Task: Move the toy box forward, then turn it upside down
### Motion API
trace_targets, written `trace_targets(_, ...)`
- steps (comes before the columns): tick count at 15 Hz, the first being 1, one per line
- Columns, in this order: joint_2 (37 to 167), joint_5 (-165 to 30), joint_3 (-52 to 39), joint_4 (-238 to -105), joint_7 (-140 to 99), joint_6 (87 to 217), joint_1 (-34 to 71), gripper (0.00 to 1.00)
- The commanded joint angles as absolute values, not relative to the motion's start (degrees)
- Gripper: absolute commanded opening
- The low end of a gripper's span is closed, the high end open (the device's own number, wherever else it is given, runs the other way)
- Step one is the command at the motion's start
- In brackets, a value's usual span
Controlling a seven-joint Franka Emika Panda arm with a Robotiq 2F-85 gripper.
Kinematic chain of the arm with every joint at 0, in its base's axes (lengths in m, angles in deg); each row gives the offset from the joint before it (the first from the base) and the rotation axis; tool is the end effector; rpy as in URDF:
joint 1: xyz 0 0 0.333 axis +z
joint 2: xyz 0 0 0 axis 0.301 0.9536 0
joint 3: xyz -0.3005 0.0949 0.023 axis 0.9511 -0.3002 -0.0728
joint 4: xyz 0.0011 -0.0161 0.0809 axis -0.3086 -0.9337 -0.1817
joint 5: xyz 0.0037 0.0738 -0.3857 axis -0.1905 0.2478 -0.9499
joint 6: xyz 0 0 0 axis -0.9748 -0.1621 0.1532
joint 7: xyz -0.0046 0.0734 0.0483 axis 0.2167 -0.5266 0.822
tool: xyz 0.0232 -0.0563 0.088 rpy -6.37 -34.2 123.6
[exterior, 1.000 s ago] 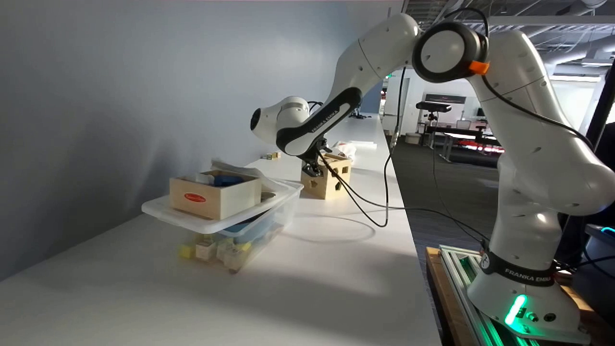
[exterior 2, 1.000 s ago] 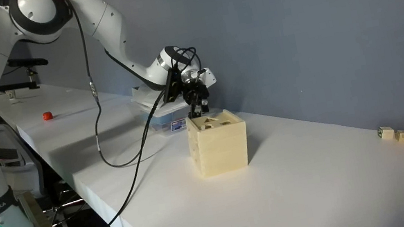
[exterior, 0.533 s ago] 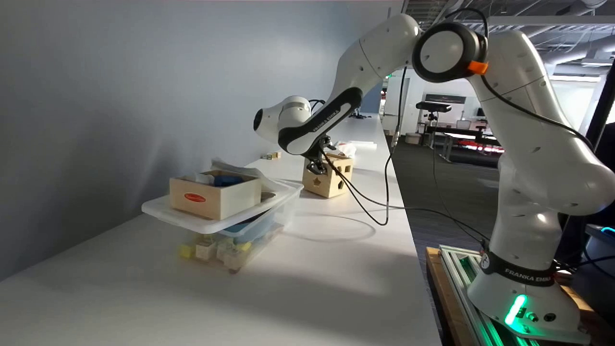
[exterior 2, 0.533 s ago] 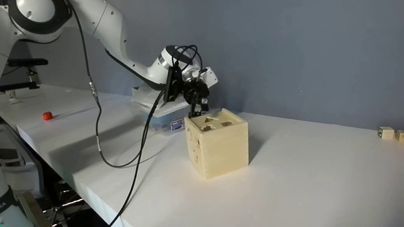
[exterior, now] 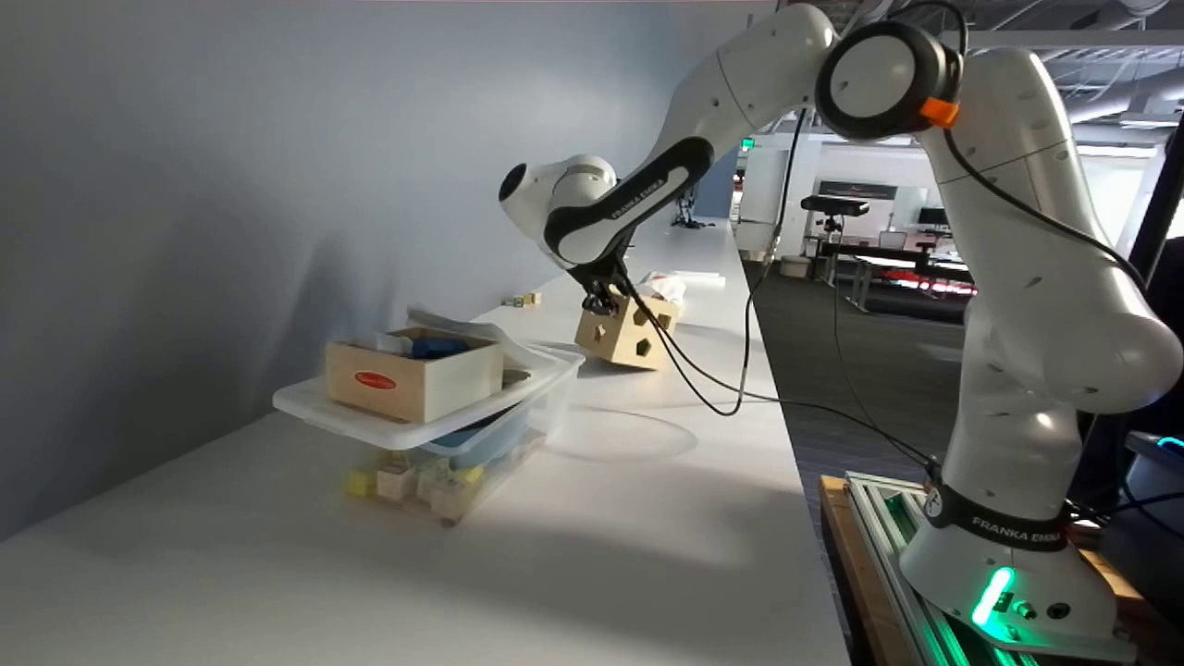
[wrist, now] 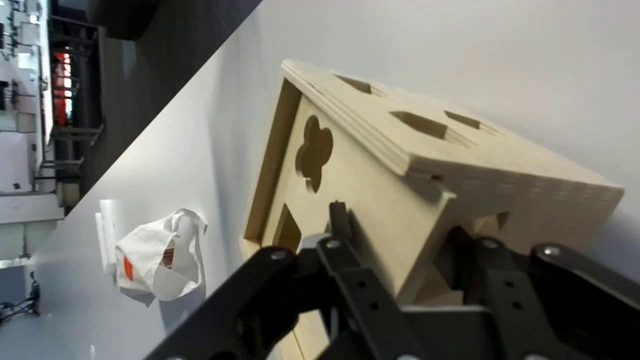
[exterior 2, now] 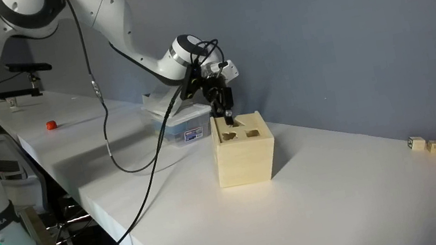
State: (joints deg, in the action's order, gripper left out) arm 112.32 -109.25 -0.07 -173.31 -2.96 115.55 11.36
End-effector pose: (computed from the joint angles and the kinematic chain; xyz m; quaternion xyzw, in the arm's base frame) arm 0.6003 -0.2332 0.3547 0.8832 -0.1771 -0.1619 0.4030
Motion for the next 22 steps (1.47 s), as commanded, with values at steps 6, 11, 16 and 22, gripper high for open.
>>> trace_targets(6, 97.6, -94.0, 0.9, -178.1, -12.4, 129.4, 4.6, 0.05)
trace_targets(11, 96.0, -84.4, 2.1, -184.9, -15.9, 147.0, 2.6, 0.05)
trace_targets(16, 96.5, -70.6, 1.2, -191.8, -23.6, 163.4, 0.7, 0.05)
trace_targets(22, 96.4, -44.1, -9.3, -194.9, -41.7, 166.9, -6.9, 0.05)
